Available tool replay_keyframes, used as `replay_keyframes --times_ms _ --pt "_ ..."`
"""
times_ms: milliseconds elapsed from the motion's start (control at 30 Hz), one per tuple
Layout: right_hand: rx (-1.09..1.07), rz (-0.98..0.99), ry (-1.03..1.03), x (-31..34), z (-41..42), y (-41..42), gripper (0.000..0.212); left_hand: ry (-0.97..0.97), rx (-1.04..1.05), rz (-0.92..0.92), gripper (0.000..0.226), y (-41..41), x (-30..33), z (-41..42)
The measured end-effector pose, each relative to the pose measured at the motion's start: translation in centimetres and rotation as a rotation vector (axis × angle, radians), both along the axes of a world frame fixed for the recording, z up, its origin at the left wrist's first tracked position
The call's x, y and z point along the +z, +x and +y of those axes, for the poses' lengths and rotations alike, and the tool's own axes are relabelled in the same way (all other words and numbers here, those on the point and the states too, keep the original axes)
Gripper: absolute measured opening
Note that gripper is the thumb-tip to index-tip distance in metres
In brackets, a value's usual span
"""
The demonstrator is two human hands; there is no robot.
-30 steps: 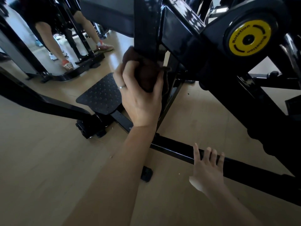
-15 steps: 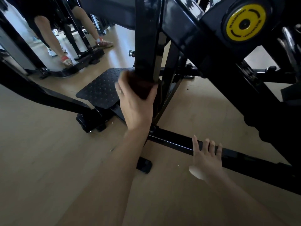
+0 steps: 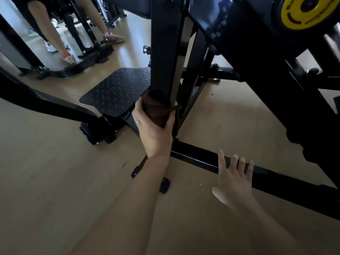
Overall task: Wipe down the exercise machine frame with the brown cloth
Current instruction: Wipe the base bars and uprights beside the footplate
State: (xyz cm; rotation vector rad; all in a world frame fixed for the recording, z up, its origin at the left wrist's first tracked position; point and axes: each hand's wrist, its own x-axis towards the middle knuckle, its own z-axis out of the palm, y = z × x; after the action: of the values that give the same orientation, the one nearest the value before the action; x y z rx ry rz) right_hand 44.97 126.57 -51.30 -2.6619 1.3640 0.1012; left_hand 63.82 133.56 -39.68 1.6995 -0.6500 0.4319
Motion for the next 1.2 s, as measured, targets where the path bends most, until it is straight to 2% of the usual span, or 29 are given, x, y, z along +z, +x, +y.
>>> replay_keyframes --times_ms 100,233,367,533,733,800,967,1100,1200 --pt "0.013 0.001 0.004 -0.2 -0.2 -0.1 0.117 0.112 -0.022 0.133 0.082 0.7 -3.8 1.5" --pt "0.007 0.003 0.028 0.1 -0.2 -0.1 0.117 0.250 -0.035 0.242 0.069 1.6 -5.6 2.7" --pt "0.008 0.020 0.042 0.6 -0.1 0.0 0.117 0.241 0.012 0.279 0.067 0.7 -4.4 2.3" --pt "0.002 0.048 0.022 0.8 0.2 0.1 0.118 0.093 0.003 0.130 0.079 -0.9 1.2 1.0" --pt "0.004 0.062 0.006 0.8 0.2 0.1 0.121 -0.177 -0.003 -0.265 0.075 -2.0 11.0 -1.5" --pt "0.007 0.070 0.015 0.7 0.1 0.0 0.121 -0.196 0.005 -0.281 0.076 -2.2 11.8 -2.1" --pt "0.057 0.141 0.146 2.1 -0.7 -0.4 0.116 -0.126 -0.034 -0.180 0.081 -2.5 9.7 -1.3" --pt "0.132 0.220 0.346 6.9 -1.2 -1.0 0.096 -0.016 -0.103 -0.093 0.079 -2.9 10.0 0.1" --pt "0.300 0.076 0.452 13.4 0.2 -0.4 0.067 0.006 -0.127 -0.124 0.074 -3.3 11.9 0.8"
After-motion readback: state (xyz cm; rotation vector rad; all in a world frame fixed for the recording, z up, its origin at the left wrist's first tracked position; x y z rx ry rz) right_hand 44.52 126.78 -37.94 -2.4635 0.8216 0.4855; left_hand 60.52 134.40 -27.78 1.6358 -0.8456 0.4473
